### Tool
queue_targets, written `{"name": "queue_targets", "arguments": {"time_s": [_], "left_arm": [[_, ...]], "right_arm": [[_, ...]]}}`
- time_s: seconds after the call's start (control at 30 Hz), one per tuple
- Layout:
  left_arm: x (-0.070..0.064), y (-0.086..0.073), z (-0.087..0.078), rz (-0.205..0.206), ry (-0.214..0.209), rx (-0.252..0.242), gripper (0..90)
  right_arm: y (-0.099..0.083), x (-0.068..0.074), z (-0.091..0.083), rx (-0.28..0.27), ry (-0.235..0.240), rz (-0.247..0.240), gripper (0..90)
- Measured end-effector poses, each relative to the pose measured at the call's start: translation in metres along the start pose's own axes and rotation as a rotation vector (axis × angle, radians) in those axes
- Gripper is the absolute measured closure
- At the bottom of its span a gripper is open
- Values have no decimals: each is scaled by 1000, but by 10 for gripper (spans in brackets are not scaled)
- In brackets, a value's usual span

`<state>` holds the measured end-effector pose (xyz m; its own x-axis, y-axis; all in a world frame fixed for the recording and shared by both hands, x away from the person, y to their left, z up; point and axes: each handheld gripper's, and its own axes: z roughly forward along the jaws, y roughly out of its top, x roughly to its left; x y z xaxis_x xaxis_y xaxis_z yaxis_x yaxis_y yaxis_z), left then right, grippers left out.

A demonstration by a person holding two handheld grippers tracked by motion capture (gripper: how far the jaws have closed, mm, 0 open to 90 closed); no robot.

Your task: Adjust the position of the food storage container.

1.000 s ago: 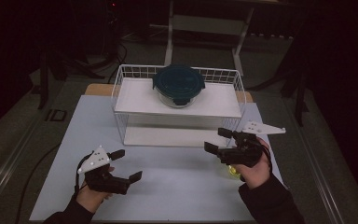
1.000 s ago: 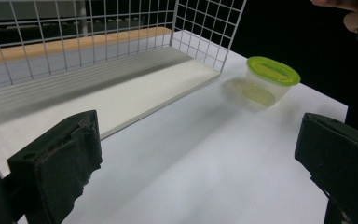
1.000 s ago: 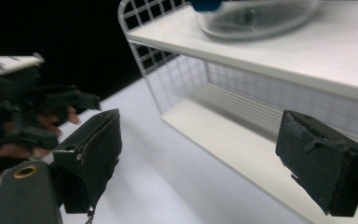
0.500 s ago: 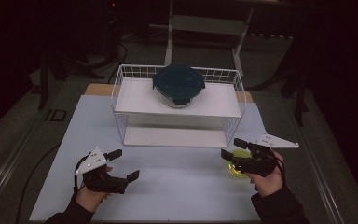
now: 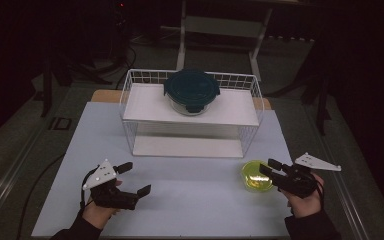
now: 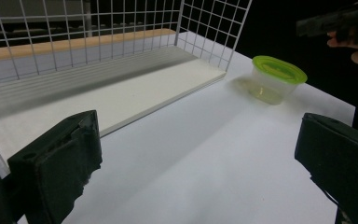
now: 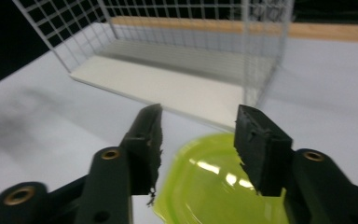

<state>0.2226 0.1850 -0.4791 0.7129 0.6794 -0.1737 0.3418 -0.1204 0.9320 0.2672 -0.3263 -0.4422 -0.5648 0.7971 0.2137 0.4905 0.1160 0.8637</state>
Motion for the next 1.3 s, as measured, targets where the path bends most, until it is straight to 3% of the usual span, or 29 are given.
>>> {"name": "queue_targets", "arguments": {"time_s": [0.1,0.13,0.27,0.47,0.6,0.8,1.13,1.3], "left_arm": [[-1,0,0,9,-1,0,3],[-1,1,0,11,1,-1,3],[-1,0,1,12,2,0,3],[-1,-1,1,10,-12,8,3],[-1,-1,2,10,-11,3,3],[-1,0,0,15,0,-5,3],[-2,1,0,16,-3,-4,3],[-1,1,0,14,-2,-3,3]], "right_arm": [[-5,-6,-2,15,-22,5,568],[-11,-14,-5,25,-47,22,630],[-18,-23,-10,40,-94,34,732],[-28,-36,-11,74,-129,68,895],[-35,-44,-8,109,-153,85,898],[-48,-59,-3,154,-174,155,899],[-61,-62,9,218,-148,151,900],[-65,-57,18,257,-125,131,900]]}}
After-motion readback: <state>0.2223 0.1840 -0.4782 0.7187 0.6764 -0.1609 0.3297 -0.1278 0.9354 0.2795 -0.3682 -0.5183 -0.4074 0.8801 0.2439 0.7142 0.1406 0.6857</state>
